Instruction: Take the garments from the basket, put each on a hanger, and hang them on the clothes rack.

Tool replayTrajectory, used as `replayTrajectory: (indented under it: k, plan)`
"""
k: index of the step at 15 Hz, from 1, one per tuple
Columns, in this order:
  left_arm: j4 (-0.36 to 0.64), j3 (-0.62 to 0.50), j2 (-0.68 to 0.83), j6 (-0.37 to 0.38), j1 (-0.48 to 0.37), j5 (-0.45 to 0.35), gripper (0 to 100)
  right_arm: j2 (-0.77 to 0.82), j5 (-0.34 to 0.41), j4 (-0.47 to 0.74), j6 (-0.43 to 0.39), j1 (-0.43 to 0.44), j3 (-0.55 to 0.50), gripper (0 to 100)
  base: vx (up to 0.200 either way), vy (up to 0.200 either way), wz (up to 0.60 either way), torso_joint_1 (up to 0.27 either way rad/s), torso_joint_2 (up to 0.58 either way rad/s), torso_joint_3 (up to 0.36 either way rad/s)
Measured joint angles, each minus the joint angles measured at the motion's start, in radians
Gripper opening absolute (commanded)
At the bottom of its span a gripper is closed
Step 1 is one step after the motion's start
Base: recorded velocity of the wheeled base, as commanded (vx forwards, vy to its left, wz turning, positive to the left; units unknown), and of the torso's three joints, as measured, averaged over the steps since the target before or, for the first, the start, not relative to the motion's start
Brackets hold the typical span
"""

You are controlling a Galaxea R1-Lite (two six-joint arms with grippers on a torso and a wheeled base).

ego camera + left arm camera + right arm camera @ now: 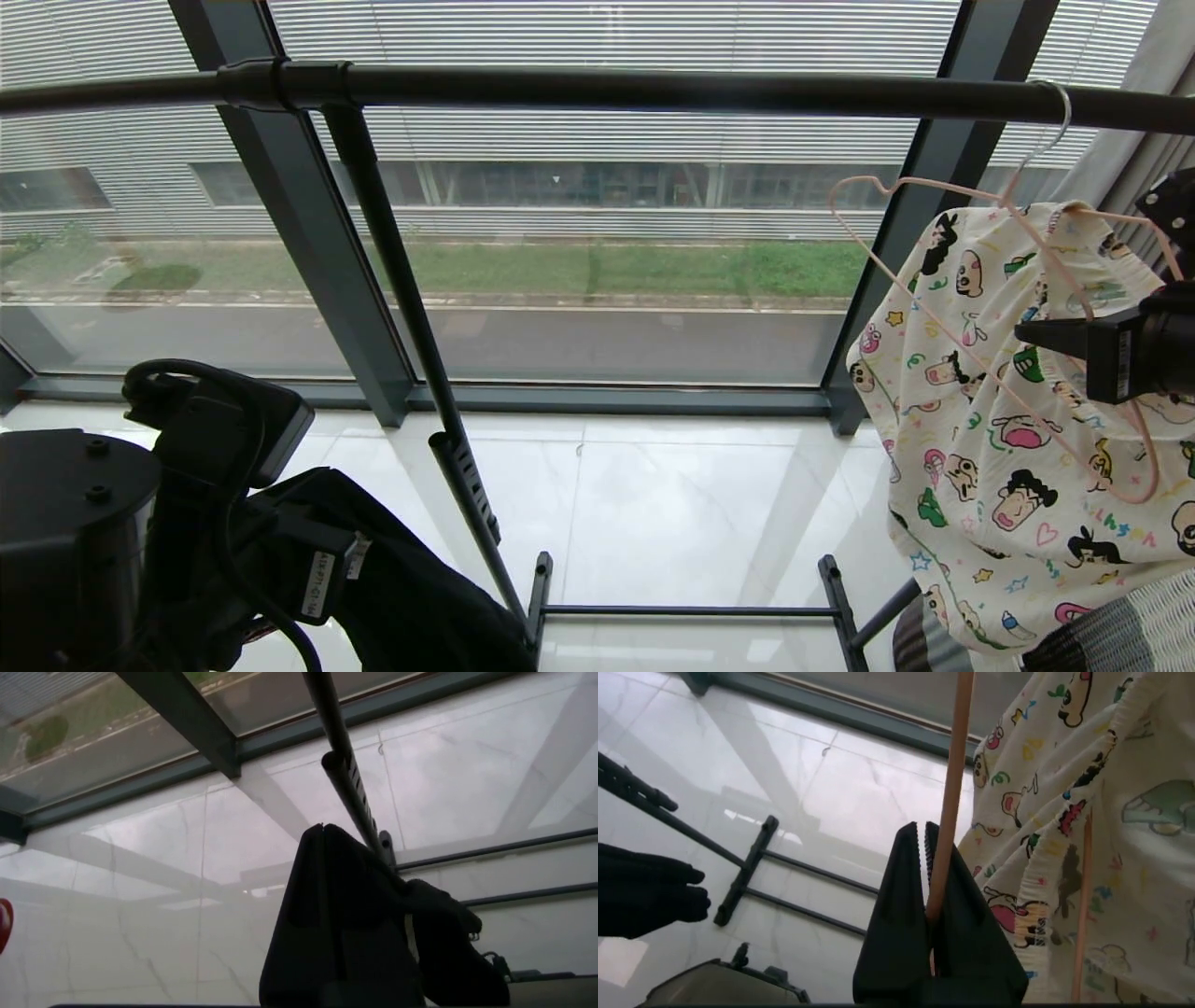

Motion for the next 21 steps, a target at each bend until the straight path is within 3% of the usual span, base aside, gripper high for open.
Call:
replayTrajectory:
  k: [4, 8, 17, 21]
  plan:
    - [0.0, 0.0, 0.0, 0.0, -0.003, 0.0, 0, 0.0, -0.002, -0.024, 0.001, 0.0, 0.001, 0, 0.0, 0.0, 0.0, 0.0, 0.0, 0.0]
    - [0.0, 0.001, 0.0, 0.0, -0.004, 0.0, 0, -0.006, -0.003, -0.139, 0.003, 0.0, 0.021, 0, 0.0, 0.0, 0.0, 0.0, 0.0, 0.0]
    - [0.0, 0.001, 0.0, 0.0, -0.003, 0.0, 0, -0.131, 0.0, -0.141, 0.005, 0.01, 0.083, 0, 0.0, 0.0, 0.0, 0.0, 0.0, 0.0]
    - [0.0, 0.004, 0.0, 0.001, -0.004, 0.002, 0, -0.241, 0.0, -0.098, 0.002, 0.07, 0.148, 0, -0.1, 0.0, 0.0, 0.001, 0.0, 0.001]
